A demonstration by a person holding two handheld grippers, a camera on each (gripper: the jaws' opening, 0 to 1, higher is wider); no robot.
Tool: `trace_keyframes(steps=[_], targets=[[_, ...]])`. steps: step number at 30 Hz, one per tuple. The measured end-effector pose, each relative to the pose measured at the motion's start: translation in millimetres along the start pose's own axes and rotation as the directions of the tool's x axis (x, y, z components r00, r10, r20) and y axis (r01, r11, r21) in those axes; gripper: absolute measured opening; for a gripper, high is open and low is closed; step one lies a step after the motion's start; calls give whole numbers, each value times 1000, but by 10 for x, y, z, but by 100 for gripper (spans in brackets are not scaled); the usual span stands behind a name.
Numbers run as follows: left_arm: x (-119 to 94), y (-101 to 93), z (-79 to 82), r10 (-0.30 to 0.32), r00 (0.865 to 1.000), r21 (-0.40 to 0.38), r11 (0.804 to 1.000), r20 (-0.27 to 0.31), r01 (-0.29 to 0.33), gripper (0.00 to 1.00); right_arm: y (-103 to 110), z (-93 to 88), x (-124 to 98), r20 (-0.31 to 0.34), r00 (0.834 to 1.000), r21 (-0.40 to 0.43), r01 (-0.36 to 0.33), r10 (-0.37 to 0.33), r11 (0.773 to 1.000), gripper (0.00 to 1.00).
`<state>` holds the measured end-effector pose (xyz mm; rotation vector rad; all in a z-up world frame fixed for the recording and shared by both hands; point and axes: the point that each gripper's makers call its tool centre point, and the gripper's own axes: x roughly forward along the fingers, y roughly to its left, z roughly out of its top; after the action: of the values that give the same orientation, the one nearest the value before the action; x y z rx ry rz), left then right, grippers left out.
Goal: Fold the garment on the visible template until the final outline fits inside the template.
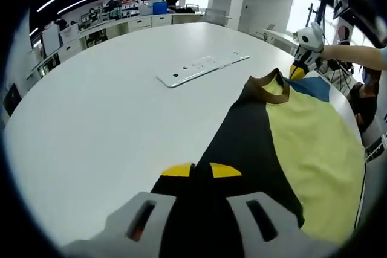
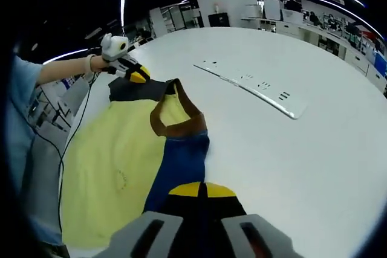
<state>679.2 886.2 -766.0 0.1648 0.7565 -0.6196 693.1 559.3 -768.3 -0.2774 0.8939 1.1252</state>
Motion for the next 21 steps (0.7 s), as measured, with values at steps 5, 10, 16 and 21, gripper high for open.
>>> trace_keyframes(steps=[5, 10, 16, 21], targets=[[-11, -19, -3, -12, 999, 13, 1000, 37, 11, 0, 13, 8, -25, 4, 1000, -6, 15, -15, 1000, 0], [-26, -21, -17, -6, 999, 26, 1000, 35, 6, 0, -4, 30, -76, 11, 999, -4, 32, -32, 999, 0], [-45, -20, -36, -6, 1000, 11, 1000, 29, 6, 0, -19, 34, -137, 17, 998, -12, 52, -52, 999, 0], [-70, 4, -62, 4, 1000, -10, 1000, 28, -4, 0, -34, 42, -172, 22, 998, -14, 67, -67, 998, 0]])
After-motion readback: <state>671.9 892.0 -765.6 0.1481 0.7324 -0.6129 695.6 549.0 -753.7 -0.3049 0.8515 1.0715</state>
